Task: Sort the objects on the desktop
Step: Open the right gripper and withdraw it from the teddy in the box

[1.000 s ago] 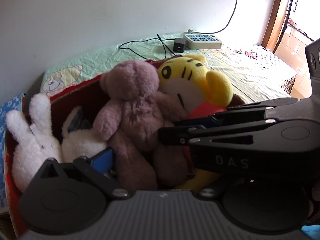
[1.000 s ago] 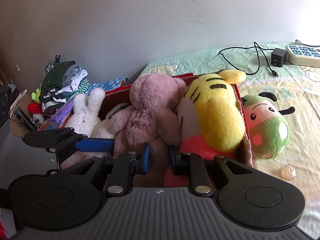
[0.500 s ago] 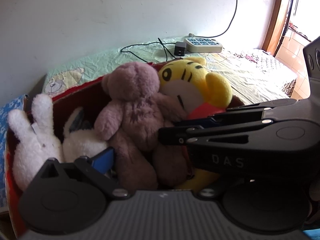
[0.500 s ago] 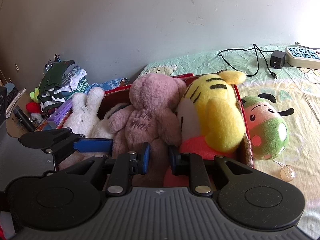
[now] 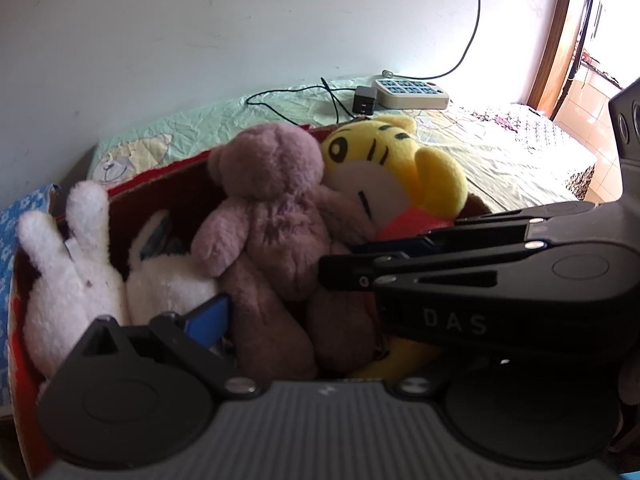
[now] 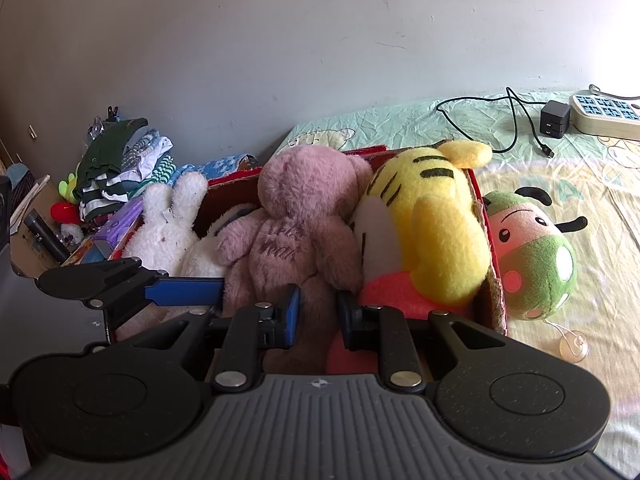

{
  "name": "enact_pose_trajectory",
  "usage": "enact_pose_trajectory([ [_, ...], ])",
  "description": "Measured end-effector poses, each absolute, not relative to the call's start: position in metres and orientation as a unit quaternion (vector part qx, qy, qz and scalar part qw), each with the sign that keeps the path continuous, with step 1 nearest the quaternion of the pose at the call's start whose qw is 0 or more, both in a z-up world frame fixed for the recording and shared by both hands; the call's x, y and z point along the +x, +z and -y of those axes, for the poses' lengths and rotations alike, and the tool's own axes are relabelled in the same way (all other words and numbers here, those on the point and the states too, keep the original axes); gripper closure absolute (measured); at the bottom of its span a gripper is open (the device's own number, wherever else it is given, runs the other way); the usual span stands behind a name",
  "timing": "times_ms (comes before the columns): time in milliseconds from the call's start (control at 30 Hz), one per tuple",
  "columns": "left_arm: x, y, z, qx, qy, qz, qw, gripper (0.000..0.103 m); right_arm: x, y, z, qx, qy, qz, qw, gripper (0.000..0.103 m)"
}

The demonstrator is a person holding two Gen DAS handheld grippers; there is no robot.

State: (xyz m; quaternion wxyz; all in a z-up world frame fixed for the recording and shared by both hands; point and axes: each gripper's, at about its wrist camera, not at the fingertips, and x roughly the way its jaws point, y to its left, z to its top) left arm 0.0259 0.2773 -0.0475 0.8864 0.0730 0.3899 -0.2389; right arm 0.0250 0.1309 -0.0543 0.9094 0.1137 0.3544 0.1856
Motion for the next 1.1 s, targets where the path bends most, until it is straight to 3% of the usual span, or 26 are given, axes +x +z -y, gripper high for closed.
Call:
enact_pose_trajectory([
  [600,0.008,-0.042,-0.277,0.027,-0.150,-0.399,0.904,0.002,0.024,-0.048,-0.124,0.103,0.238,-0.363,0.895,0.077],
  [900,-0.018,-0.006,-0.274,0.002,-0.075,-0.365,0.928,0.002,0.010,-0.022,-0.083,0.165,0.322,-0.332,0.871,0.074],
  [1100,-0.037,0.027,-0.244,-0.019,-0.120,-0.325,0.938,0.002,0.001,-0.005,-0.014,0.217,0.299,-0.302,0.879,0.074],
])
